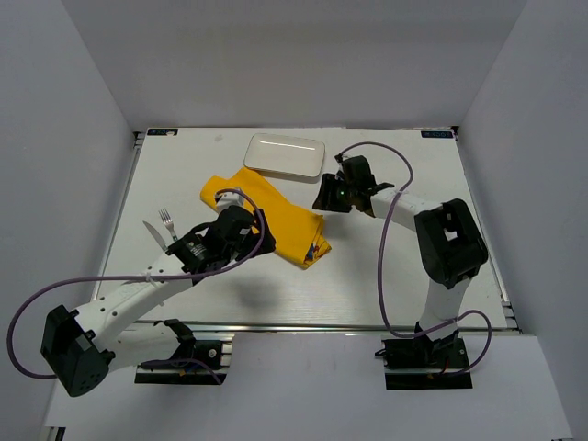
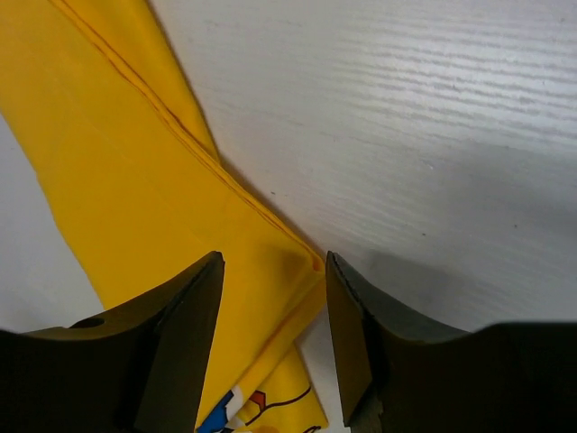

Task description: Set the dinner table for one person

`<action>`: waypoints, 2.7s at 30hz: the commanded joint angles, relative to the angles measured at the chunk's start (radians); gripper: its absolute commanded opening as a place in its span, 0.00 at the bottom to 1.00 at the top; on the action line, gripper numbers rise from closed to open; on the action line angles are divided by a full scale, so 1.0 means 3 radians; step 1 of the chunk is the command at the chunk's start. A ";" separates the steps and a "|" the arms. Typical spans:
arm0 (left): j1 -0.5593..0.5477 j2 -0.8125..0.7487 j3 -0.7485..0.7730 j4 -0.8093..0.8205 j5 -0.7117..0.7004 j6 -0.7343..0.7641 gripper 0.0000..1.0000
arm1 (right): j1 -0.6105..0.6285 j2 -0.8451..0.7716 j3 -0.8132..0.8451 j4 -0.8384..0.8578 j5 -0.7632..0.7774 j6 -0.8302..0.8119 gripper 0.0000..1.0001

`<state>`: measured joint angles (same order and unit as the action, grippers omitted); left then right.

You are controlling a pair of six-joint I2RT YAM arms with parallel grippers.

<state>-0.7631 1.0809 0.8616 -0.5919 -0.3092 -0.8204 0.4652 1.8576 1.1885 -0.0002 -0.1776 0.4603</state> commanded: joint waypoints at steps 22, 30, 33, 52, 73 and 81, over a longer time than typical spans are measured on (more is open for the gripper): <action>0.0018 0.0002 0.0125 -0.0282 -0.0207 0.0168 0.98 | 0.0014 0.0184 0.0068 -0.0153 0.0035 0.0061 0.08; 0.0018 0.0017 0.0094 -0.0272 -0.0227 0.0137 0.98 | 0.0029 0.0082 0.0063 -0.0056 -0.0250 0.0056 0.00; 0.0018 0.0027 0.0129 -0.0307 -0.0299 0.0061 0.98 | 0.0106 -0.0061 0.0052 0.0103 -0.0603 -0.0025 0.00; 0.0018 -0.0734 -0.0417 -0.1244 -0.1122 -0.1842 0.98 | 0.1359 -0.0281 -0.0065 0.0957 -0.1628 0.0475 0.72; -0.0013 0.0017 -0.1102 -0.0155 -0.0069 -0.1919 0.98 | 0.0157 -0.0200 -0.0327 -0.0056 0.0306 0.0215 0.62; 0.0018 0.0145 -0.1133 -0.0118 -0.0033 -0.1959 0.98 | 0.0065 0.0026 -0.0290 -0.0040 0.0137 0.0373 0.51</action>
<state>-0.7612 1.1221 0.5289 -0.6468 -0.3309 -1.3941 0.4911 1.8542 1.0832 -0.0383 -0.1146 0.5533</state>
